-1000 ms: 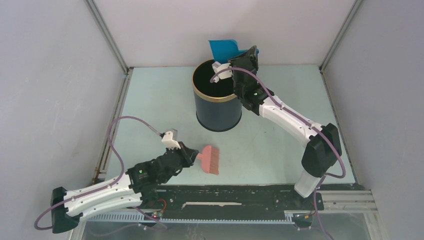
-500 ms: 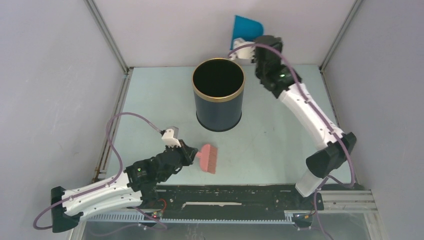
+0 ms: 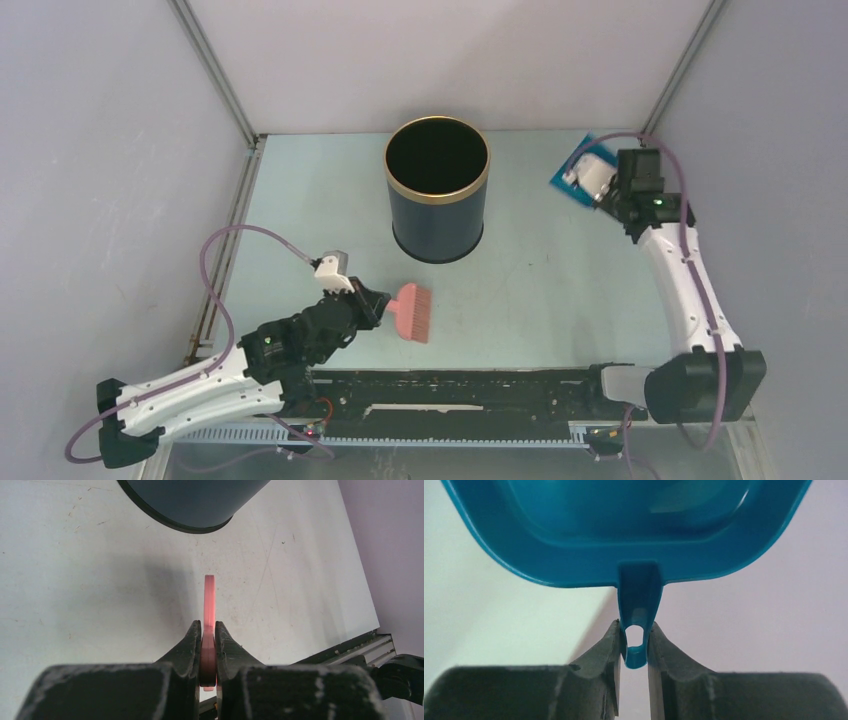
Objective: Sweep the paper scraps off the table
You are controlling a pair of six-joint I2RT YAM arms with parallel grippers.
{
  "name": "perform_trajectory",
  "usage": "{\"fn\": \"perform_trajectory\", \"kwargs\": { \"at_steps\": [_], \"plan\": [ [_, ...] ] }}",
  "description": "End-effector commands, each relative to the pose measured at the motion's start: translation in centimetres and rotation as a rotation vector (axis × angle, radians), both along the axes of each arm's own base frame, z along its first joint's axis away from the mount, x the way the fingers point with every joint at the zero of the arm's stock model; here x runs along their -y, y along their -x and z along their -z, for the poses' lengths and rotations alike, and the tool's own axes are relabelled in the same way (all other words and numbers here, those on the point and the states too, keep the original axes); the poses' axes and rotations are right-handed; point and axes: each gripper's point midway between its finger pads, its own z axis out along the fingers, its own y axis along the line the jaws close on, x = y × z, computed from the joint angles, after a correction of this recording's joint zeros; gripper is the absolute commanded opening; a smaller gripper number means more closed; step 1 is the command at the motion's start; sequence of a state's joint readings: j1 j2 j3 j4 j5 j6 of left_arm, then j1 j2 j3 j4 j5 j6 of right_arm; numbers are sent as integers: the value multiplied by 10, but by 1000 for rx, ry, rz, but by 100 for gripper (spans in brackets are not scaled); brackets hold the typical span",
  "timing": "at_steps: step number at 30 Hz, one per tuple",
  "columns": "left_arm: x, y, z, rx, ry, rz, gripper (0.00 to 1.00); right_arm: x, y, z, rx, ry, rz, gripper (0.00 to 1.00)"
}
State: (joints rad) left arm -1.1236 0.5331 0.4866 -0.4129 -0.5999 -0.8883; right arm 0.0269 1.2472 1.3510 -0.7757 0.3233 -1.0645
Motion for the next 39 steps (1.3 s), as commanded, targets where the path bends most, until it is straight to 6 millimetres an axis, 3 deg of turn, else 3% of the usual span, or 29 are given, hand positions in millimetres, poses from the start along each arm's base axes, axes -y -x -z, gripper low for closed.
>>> {"fn": "perform_trajectory", "kwargs": {
  "at_steps": [1,3,7,13,16,23,26,30,34,36,39],
  "plan": [
    [4,-4,-31,28,55,-12,0,-49,38,104,-312,-286,-67,0],
    [4,-4,-28,22,55,-20,0,-72,66,138,-505,-400,-106,0],
    [3,-8,-19,9,70,-51,0,-100,110,175,-738,-504,-150,0],
    [21,-16,-13,21,111,-18,0,-118,154,209,-783,-389,-261,0],
    [26,-23,-1,-30,160,-32,0,-125,170,221,-775,-335,-314,0],
    [43,-29,24,-185,244,87,1,-144,173,238,-760,-258,-400,5],
    [34,-33,38,-203,238,58,3,-156,166,246,-751,-229,-421,9],
    [22,-36,55,-237,243,1,6,-157,148,262,-728,-162,-366,15],
    [17,-34,60,-257,198,0,20,-159,145,273,-739,-167,-327,21],
    [16,-33,58,-255,168,13,30,-159,142,273,-726,-191,-310,29],
    [10,-34,57,-260,117,4,38,-158,142,268,-709,-206,-297,44]
  ]
}}
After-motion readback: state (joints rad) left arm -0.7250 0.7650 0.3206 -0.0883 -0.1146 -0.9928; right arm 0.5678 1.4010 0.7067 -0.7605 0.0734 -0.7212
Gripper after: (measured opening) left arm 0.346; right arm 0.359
